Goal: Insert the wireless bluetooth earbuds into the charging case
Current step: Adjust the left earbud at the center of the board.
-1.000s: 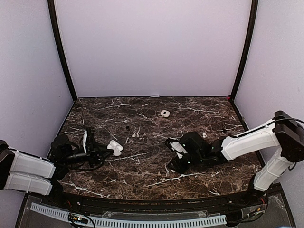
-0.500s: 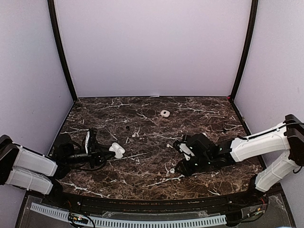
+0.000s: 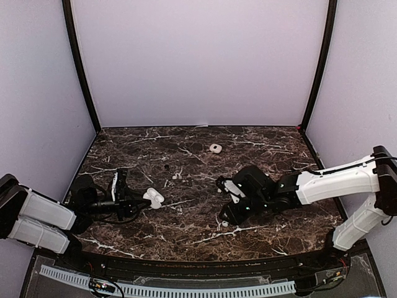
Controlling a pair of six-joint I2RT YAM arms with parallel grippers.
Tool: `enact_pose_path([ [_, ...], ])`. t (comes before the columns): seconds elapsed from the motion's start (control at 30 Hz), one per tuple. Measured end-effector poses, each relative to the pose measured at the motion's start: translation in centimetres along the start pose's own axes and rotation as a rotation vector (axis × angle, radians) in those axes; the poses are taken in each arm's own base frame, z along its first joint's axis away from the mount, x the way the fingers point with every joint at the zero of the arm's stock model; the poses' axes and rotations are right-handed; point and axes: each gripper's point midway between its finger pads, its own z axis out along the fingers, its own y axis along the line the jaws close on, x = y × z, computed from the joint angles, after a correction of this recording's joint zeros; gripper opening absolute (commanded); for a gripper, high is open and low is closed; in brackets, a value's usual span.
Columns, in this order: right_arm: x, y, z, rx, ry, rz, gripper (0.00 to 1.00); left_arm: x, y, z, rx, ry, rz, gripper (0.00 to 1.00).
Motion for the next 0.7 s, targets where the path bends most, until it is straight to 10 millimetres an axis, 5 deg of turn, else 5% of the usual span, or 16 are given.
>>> enact_pose_path([
  [0.27,-0.3,2.7,0.8,0.011,0.049,0.064,0.37,0.0,0.0,0.0,0.0,0.0,0.0,0.19],
  [0.7,1.2,1.0,3.7,0.275,0.157,0.109,0.35,-0.4,-0.1,-0.1,-0.001,-0.01,0.01,0.19],
])
